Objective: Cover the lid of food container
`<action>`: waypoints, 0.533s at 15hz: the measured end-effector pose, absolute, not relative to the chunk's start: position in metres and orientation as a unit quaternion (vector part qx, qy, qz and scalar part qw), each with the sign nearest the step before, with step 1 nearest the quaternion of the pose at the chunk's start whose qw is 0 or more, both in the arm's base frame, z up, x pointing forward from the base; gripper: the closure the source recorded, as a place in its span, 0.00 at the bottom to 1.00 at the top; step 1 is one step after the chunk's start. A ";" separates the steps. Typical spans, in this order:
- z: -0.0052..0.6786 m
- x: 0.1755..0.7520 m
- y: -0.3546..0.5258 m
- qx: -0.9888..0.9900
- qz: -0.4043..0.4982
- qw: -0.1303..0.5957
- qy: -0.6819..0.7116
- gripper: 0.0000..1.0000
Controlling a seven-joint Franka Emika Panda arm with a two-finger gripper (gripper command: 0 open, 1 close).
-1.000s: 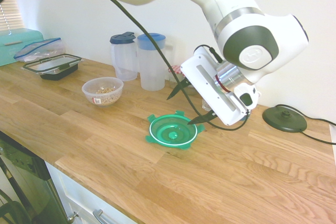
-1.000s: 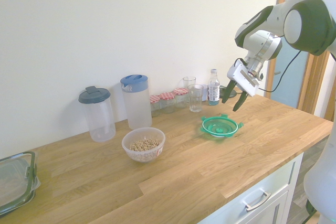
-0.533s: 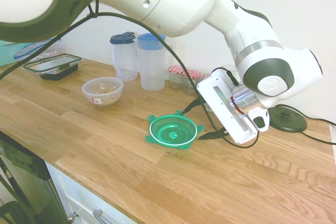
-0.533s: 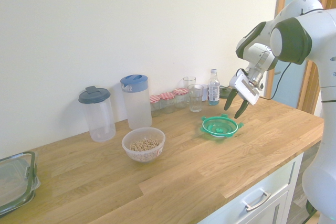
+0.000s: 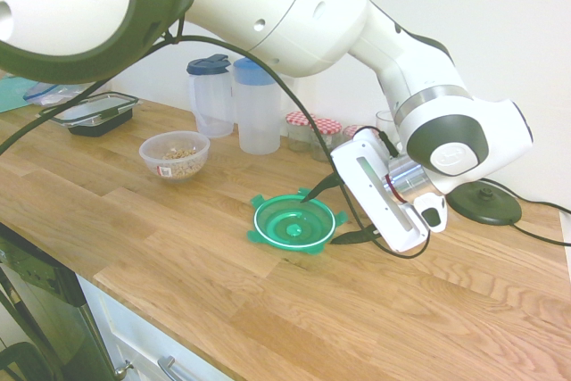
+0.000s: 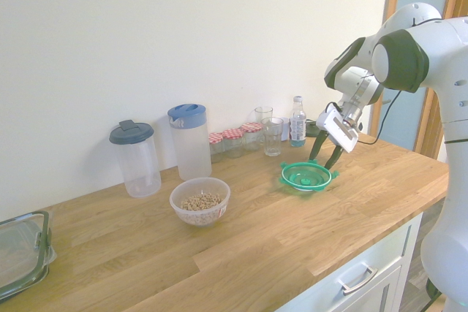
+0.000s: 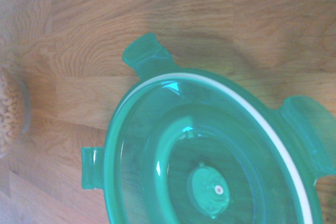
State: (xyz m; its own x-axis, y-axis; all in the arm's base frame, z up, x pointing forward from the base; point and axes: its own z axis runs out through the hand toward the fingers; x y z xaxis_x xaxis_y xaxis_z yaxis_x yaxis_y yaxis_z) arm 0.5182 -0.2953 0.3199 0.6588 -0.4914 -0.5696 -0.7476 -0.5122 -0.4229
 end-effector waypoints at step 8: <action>0.308 0.522 -0.280 -0.847 0.204 0.335 0.358 1.00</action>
State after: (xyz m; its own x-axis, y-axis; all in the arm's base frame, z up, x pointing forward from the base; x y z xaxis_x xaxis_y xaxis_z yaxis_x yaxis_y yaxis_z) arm 0.5217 -0.2805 0.3077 0.6609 -0.4697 -0.5853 -0.7430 -0.5194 -0.4220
